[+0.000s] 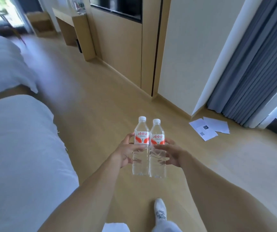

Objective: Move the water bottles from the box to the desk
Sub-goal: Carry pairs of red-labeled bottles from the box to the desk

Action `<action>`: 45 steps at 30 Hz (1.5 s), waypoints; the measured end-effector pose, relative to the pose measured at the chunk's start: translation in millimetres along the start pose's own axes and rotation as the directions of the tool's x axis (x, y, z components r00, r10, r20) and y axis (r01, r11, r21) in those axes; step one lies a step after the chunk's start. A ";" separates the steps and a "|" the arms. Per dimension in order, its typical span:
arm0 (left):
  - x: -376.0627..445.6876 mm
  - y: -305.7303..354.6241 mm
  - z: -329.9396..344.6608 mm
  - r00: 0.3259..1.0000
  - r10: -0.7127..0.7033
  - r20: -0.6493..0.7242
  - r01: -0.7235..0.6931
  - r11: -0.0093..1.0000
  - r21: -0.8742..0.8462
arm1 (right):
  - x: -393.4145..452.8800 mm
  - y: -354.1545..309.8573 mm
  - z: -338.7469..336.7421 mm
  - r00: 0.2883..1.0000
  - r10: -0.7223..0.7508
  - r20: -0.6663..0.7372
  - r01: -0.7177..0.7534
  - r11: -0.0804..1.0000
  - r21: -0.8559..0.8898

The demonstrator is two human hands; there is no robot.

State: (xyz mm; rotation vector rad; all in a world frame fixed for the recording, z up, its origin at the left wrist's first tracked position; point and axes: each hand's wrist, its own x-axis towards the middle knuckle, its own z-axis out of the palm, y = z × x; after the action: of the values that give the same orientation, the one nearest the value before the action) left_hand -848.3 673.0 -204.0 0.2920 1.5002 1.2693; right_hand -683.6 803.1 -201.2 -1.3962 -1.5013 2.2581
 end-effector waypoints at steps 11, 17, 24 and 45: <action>99.0 104.4 -18.1 0.965 0.067 -0.252 -0.104 0.985 -0.136 | 136.0 -147.7 5.2 0.979 0.002 0.204 0.028 0.990 -0.141; 142.3 140.3 -66.1 0.936 0.078 -0.343 -0.144 0.975 -0.172 | 207.2 -197.5 49.7 0.959 0.025 0.283 0.038 0.976 -0.212; 221.1 196.1 -152.1 0.931 0.099 -0.352 -0.193 0.950 -0.244 | 308.4 -266.8 121.9 0.950 0.020 0.311 0.068 0.961 -0.268; 414.9 392.6 -388.7 0.925 0.134 -0.356 -0.235 0.937 -0.258 | 559.3 -463.7 307.2 0.916 0.033 0.400 0.071 0.968 -0.242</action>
State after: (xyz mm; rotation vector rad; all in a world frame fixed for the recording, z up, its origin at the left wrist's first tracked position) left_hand -1491.4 924.8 -182.9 0.0186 1.5598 1.7446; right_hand -1405.4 1119.5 -167.5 -0.9898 -1.9743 2.5267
